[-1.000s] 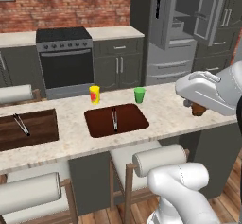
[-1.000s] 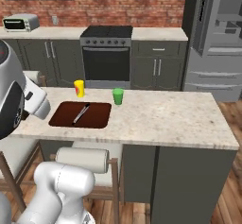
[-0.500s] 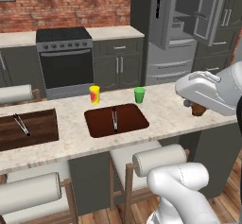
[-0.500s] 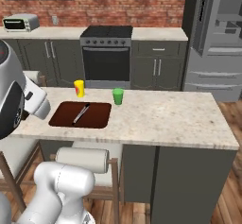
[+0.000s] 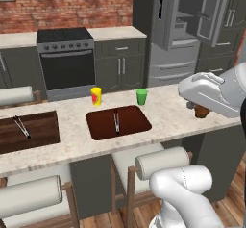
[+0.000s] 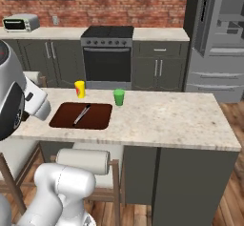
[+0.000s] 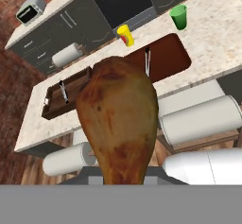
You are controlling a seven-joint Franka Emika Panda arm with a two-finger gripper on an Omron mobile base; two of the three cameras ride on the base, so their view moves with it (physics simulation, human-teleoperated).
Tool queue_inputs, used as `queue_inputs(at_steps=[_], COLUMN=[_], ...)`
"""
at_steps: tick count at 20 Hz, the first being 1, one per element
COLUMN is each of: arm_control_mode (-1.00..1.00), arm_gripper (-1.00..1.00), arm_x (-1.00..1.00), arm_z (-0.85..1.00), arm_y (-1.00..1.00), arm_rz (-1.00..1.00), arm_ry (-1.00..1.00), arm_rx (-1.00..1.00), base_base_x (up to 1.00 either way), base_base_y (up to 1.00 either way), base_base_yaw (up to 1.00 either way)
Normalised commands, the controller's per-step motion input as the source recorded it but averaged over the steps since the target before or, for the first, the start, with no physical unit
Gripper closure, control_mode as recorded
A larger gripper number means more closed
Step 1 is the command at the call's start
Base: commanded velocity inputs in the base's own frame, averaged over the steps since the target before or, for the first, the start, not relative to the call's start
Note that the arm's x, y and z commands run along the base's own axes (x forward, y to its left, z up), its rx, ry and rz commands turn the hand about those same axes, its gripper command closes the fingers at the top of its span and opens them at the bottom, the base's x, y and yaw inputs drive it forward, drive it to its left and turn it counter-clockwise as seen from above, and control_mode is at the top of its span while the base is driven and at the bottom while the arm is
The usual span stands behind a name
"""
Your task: Gather the squash and carrot from the fridge and place them on a tray on the dining counter. Then gather the fish and chicken drumstick from the fridge and place them on the other tray.
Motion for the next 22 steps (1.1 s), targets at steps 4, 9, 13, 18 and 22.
queue_inputs(at_steps=[4,9,13,18,22], arm_control_mode=[-1.00,-1.00,-1.00,-1.00,-1.00], arm_gripper=[1.00,1.00,1.00,1.00,1.00], arm_x=[0.13,0.61,0.37,0.35,0.03], arm_z=[0.00,-0.11,-0.06,-0.35,-0.05], arm_y=[0.05,0.12,0.19,0.42,0.09], arm_rz=[0.00,0.00,0.00,0.00,0.00], arm_ry=[0.03,0.16,0.18,0.07,0.00], arm_rx=[0.00,-0.02,-0.08,-0.34,-0.09], base_base_x=[0.00,0.00,0.00,0.00,0.00], base_base_y=[0.00,0.00,0.00,0.00,0.00], base_base_yaw=[0.00,0.00,0.00,0.00,0.00])
